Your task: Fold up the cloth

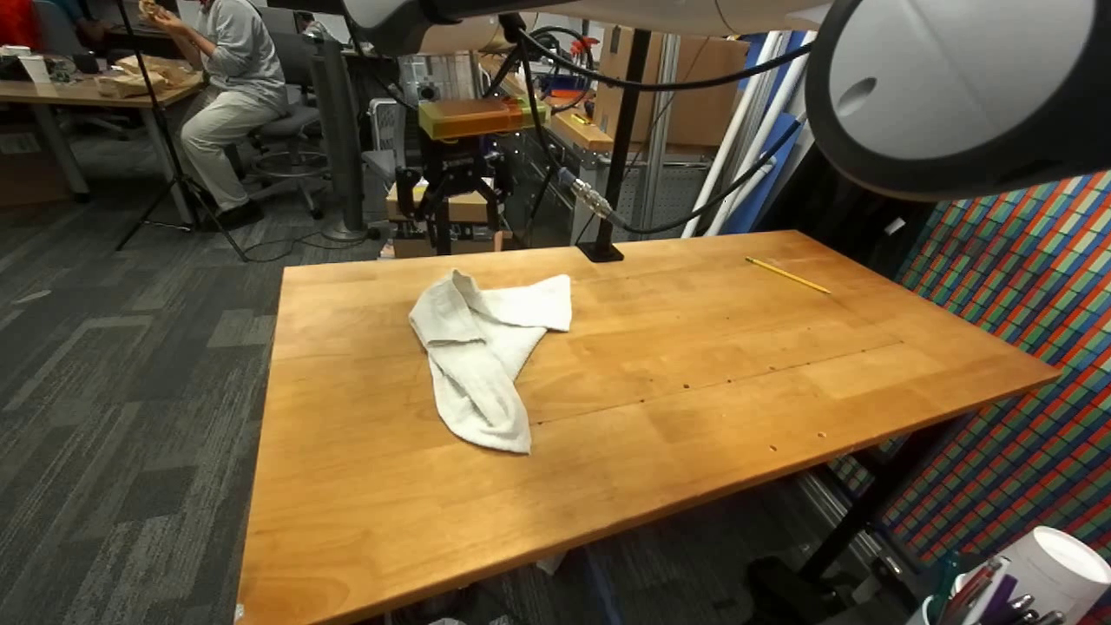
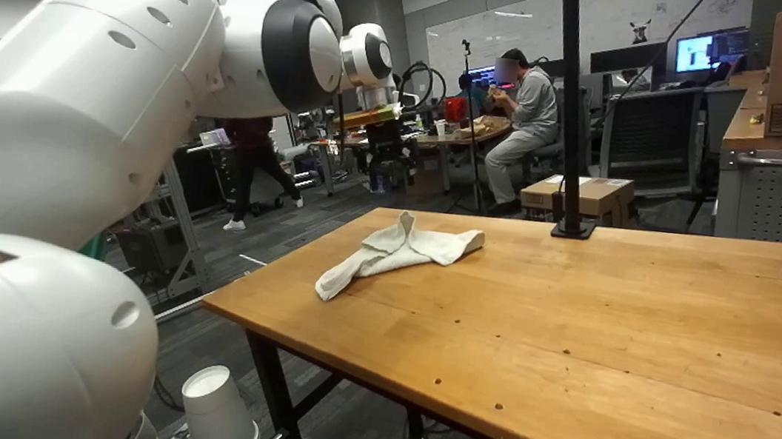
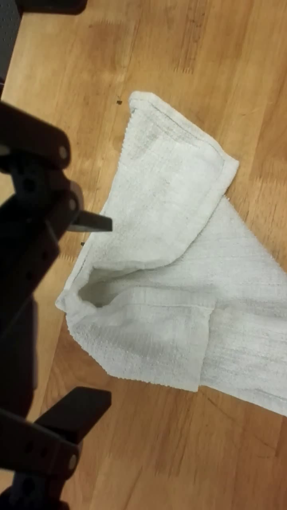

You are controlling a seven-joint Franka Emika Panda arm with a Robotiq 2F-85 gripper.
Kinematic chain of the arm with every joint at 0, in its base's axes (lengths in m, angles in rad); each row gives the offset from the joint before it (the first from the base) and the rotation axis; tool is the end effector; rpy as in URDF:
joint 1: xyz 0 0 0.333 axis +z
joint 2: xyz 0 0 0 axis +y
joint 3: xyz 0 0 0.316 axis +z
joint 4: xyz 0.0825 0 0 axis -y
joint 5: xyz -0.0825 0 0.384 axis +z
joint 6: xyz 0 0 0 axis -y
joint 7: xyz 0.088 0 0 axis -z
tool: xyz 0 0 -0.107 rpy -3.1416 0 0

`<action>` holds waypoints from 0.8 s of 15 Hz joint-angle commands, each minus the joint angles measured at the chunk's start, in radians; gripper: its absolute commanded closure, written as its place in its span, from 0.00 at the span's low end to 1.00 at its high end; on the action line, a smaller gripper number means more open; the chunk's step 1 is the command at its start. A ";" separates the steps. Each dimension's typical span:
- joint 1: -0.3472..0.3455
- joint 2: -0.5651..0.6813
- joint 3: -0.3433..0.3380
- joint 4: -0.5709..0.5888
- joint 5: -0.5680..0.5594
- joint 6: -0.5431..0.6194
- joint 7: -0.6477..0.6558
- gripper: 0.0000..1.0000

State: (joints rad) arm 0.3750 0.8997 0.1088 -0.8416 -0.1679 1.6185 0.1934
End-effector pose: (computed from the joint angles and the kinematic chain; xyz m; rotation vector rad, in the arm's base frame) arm 0.7003 0.3099 0.3661 2.9957 0.4108 -0.1318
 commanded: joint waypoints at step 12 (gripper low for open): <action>-0.251 -0.015 -0.041 -0.013 0.035 0.125 0.061 0.00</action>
State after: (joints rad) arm 0.1497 0.8996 0.0730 -0.8445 -0.1467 1.6978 0.2314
